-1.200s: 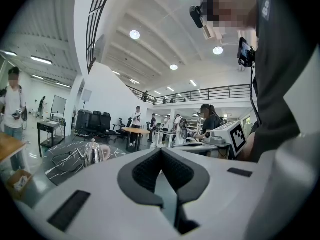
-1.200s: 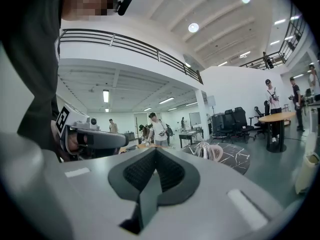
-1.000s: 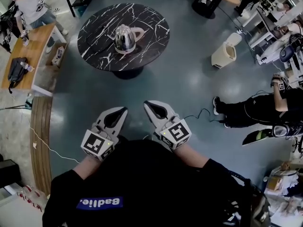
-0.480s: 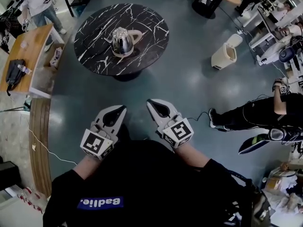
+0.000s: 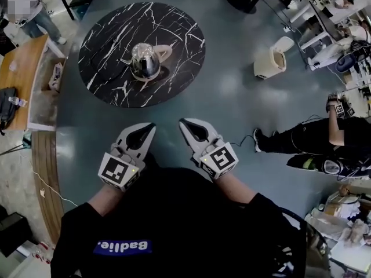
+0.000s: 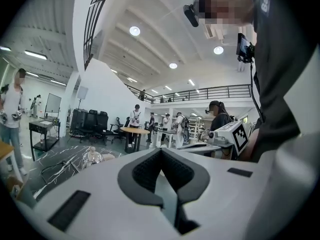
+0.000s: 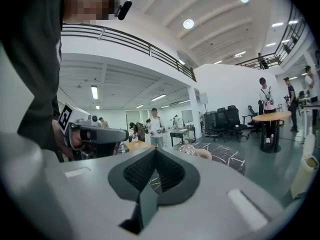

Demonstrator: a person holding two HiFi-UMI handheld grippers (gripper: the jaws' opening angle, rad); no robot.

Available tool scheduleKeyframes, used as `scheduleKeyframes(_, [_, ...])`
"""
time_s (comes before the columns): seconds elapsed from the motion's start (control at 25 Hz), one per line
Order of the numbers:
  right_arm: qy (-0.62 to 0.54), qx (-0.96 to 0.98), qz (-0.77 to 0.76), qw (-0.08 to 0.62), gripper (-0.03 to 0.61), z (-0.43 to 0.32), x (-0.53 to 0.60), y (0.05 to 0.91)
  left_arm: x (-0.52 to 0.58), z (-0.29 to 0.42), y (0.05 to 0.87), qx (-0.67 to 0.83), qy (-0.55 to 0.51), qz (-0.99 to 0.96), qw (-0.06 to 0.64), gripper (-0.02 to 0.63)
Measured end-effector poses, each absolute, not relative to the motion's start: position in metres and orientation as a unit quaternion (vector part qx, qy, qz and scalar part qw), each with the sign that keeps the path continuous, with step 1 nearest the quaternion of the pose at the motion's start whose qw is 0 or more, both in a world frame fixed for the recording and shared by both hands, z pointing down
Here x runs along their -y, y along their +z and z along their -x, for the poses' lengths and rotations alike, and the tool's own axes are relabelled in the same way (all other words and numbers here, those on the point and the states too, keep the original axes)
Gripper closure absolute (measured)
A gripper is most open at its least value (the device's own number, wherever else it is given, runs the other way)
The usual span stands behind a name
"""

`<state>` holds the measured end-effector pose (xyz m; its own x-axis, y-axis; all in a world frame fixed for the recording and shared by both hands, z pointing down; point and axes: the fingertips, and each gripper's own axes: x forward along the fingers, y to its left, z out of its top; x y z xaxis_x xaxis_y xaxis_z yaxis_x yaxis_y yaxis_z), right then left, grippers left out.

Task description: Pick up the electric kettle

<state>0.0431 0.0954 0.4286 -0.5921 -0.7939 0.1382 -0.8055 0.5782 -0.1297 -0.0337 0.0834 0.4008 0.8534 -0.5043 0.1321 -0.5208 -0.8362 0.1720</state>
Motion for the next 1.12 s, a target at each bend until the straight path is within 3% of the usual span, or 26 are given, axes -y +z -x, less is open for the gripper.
scheduleKeyframes(0.68, [0.099, 0.863, -0.493, 0.036, 0.577, -0.003, 0.037, 0.423, 0.049, 0.058, 0.402, 0.175, 0.047, -0.978, 0.103, 0.607])
scheduleKeyframes(1.12, [0.095, 0.869, -0.485, 0.028, 0.577, -0.026, 0.071, 0.419, 0.078, 0.043, 0.401, 0.195, 0.047, -0.974, 0.110, 0.607])
